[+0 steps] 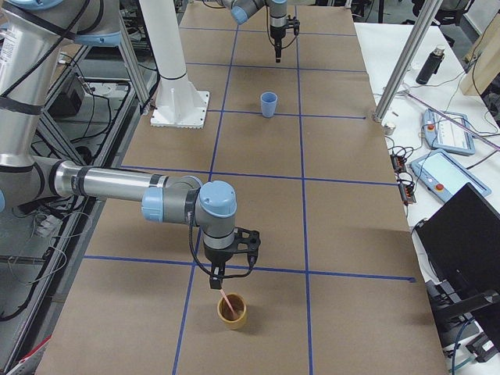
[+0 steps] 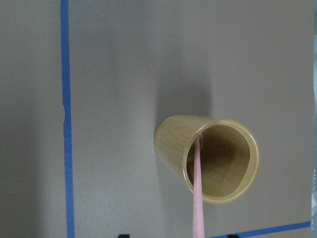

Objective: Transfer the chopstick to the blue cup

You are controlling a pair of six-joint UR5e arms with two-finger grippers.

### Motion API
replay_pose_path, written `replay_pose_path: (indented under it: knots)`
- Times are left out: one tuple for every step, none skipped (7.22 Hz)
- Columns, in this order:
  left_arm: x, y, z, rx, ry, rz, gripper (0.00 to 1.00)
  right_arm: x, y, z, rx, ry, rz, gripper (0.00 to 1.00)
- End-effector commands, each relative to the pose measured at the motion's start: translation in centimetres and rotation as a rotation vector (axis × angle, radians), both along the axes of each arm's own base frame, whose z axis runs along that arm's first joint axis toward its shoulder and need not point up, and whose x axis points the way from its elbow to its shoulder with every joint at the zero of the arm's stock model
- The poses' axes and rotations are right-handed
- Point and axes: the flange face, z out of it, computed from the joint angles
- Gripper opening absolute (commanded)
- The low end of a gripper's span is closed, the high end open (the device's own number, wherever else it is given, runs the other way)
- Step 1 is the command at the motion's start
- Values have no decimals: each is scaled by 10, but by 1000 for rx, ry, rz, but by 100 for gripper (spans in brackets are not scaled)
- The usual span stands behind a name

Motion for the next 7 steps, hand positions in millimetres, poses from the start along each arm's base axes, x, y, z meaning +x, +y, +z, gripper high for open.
replay_pose_path:
  knots:
    - [0,0,0,1,1,0,98,1,3,3,3,17,-6,57]
    - [0,0,1,0,0,0,98,1,3,3,6,17,-6,53]
    - [1,-1,1,-1,-1,0,98,1,3,2,6,17,-6,52]
    - [1,0,1,-2,-1,1,98,1,6,4,1,16,-6,51]
    - [1,0,2,-3,-2,1,98,1,7,6,-4,17,-6,49]
    - [1,0,1,-2,-1,1,98,1,10,7,-7,17,-8,47]
    - [1,0,2,-3,-2,1,98,1,11,8,-10,17,-8,44]
